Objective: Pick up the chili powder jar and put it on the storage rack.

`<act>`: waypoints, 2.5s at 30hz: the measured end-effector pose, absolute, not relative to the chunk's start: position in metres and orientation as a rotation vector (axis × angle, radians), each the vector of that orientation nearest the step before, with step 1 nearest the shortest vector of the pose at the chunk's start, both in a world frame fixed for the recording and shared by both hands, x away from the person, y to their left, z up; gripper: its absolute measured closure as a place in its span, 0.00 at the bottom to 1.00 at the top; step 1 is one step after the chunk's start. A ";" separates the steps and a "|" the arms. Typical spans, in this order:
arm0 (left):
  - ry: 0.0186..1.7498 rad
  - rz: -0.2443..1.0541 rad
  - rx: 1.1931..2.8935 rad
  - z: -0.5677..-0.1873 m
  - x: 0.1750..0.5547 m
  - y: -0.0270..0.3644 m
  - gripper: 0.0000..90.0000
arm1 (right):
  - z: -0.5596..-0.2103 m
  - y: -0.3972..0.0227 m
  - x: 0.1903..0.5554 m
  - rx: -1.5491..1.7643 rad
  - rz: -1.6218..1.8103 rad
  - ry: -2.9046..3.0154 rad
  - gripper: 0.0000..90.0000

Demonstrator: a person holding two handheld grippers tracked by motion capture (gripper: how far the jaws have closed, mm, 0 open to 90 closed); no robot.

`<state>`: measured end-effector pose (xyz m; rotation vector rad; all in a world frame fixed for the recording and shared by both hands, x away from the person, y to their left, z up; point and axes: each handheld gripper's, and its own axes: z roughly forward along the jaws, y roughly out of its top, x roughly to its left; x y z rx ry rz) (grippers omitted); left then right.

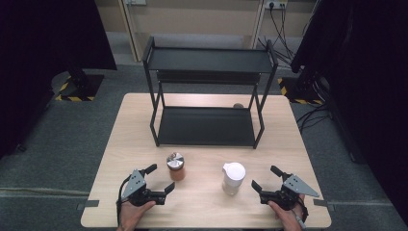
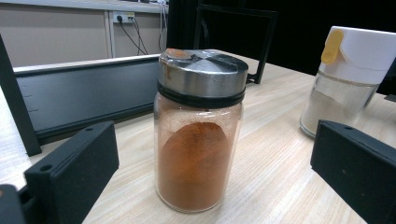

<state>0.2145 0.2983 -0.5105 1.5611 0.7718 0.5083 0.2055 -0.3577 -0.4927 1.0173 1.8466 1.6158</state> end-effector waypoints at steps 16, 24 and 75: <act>0.786 0.525 1.585 -0.501 0.230 0.284 0.00 | -0.494 -0.358 0.206 1.031 1.621 1.842 0.01; 0.797 0.536 1.606 -0.499 0.242 0.275 0.00 | -0.494 -0.358 0.206 1.028 1.624 1.841 0.01; 0.734 0.512 1.703 -0.460 0.265 0.258 0.33 | -0.495 -0.359 0.206 1.022 1.644 1.838 0.01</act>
